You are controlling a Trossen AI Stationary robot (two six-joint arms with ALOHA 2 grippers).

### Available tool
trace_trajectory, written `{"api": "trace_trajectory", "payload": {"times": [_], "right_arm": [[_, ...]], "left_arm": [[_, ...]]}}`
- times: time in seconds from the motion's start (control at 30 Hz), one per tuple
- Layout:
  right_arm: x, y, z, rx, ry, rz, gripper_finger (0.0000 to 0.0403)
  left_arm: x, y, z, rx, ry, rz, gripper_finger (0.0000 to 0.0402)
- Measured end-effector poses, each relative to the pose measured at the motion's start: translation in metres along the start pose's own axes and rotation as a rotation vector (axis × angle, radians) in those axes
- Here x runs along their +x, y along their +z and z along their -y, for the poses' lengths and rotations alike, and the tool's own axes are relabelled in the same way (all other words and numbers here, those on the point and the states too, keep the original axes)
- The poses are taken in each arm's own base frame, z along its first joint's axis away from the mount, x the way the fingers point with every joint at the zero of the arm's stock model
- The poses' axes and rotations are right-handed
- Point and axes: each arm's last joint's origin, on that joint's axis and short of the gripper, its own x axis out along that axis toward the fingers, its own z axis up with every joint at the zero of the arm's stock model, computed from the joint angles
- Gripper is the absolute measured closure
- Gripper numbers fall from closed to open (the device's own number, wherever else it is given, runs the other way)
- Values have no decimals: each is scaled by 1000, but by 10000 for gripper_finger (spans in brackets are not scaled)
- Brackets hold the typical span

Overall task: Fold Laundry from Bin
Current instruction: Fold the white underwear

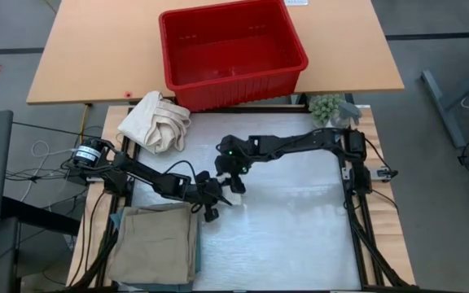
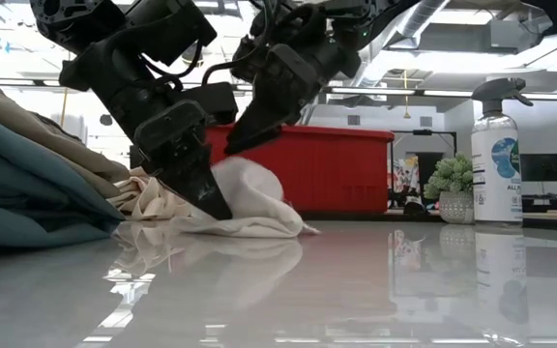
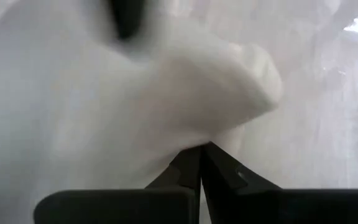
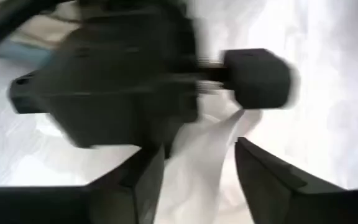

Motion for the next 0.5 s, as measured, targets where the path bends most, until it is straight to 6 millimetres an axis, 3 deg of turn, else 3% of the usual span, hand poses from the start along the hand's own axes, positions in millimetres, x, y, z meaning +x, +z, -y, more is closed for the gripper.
{"api": "trace_trajectory", "payload": {"times": [0.13,0.3,0.5], "right_arm": [[-12,-2,12,40,-23,-12,157],[-33,-7,25,85,-46,-63,162],[-29,-48,28,139,4,-298,197]], "left_arm": [[-2,-1,3,31,-35,-13,401],[-9,2,3,51,-72,-27,401],[-37,14,1,32,-84,14,401]]}}
